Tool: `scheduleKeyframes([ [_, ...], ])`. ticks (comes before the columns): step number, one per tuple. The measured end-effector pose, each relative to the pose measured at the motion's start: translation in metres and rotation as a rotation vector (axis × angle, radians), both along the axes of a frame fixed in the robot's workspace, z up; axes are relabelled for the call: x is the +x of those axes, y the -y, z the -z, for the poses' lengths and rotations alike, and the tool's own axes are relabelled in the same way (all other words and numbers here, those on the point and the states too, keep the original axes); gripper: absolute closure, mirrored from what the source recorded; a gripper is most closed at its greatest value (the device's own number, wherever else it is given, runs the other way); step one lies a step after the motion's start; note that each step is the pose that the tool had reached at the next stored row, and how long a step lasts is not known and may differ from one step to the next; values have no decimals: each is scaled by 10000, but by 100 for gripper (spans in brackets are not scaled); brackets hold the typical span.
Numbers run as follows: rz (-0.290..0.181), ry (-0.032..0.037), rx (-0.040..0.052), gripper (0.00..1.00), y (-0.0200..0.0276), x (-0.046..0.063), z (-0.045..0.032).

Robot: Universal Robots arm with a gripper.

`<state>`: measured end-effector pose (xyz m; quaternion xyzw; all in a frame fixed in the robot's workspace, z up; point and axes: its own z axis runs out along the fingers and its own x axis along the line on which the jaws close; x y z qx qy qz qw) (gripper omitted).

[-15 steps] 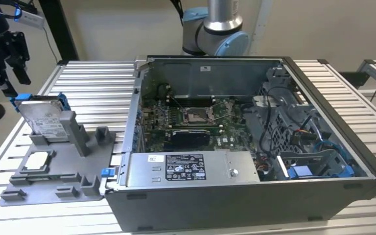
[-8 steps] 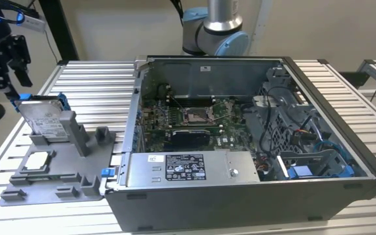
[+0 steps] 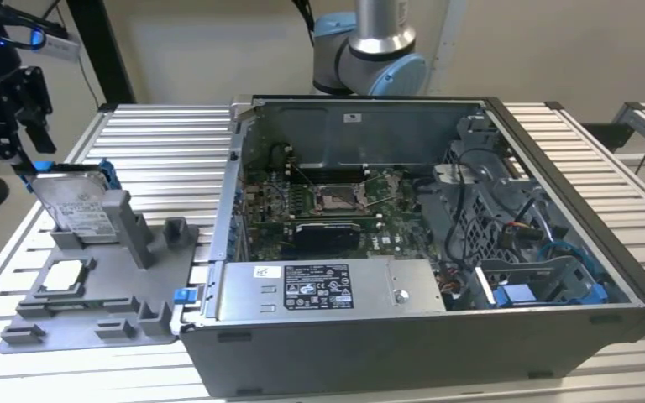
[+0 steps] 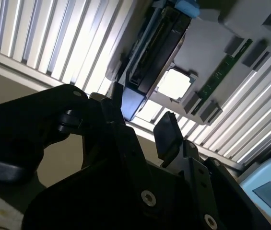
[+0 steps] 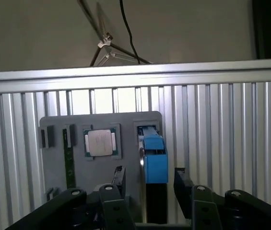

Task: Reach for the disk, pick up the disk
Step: 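Pick up the disk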

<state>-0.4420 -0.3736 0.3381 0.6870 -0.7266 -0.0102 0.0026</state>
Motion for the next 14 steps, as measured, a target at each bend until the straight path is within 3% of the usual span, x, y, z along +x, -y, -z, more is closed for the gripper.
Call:
scheduleKeyframes([
  [5,-165,0,103,0,-14,-6,58],
  [14,-360,-2,138,0,-29,-8,210],
])
